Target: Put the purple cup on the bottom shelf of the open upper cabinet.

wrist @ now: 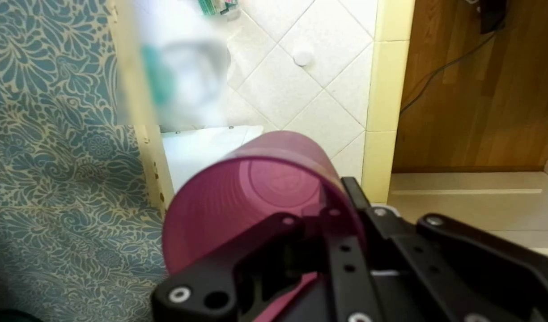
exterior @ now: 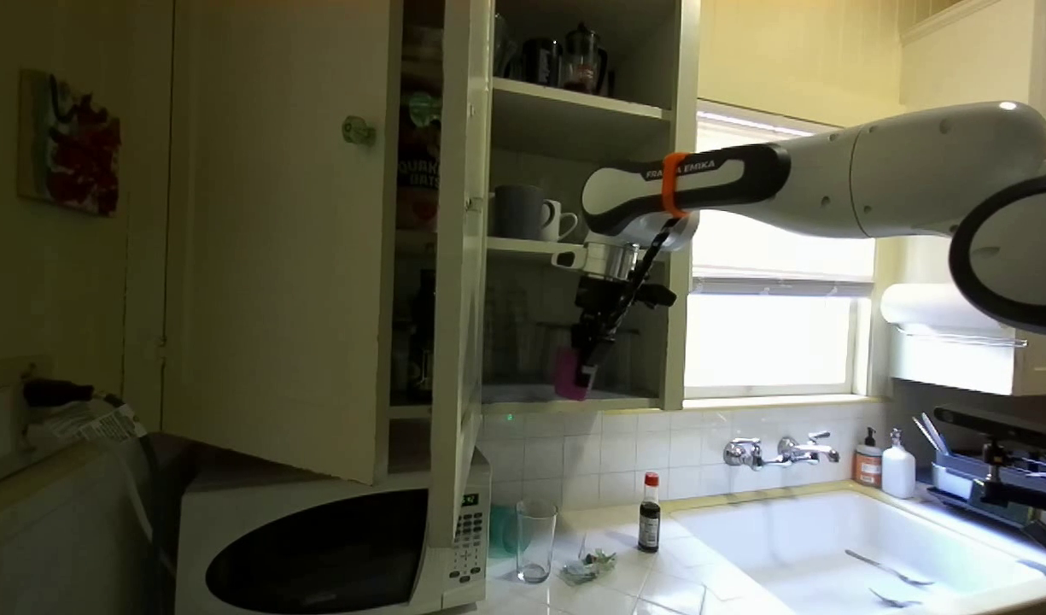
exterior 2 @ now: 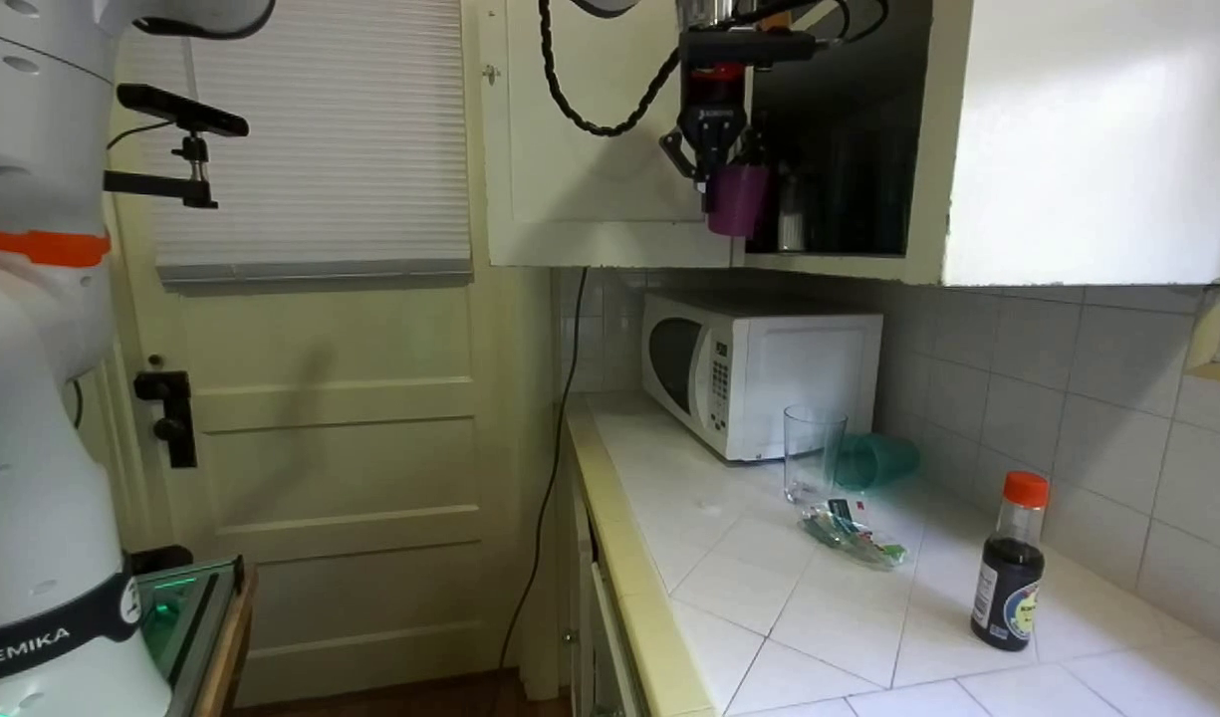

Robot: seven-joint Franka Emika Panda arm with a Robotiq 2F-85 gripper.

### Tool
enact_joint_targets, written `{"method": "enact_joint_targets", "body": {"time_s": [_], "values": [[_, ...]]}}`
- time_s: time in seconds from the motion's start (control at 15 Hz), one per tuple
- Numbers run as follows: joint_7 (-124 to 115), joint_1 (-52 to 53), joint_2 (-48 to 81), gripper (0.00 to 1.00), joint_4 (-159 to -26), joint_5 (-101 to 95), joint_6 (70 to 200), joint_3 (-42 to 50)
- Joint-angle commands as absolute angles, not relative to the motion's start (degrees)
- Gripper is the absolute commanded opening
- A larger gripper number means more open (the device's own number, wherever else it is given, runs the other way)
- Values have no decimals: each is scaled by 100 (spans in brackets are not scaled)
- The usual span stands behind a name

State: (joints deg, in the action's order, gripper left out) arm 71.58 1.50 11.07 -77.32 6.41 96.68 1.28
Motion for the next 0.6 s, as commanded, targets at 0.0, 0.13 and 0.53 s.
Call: {"method": "enact_joint_targets", "body": {"time_s": [0.0, 0.13, 0.53], "values": [[6507, 57, 1427, 1, -7305, 476, 9330, 24], [6088, 170, 1502, 1, -7240, 423, 9374, 188], [4853, 273, 1716, 1, -6895, -382, 9422, 348]]}}
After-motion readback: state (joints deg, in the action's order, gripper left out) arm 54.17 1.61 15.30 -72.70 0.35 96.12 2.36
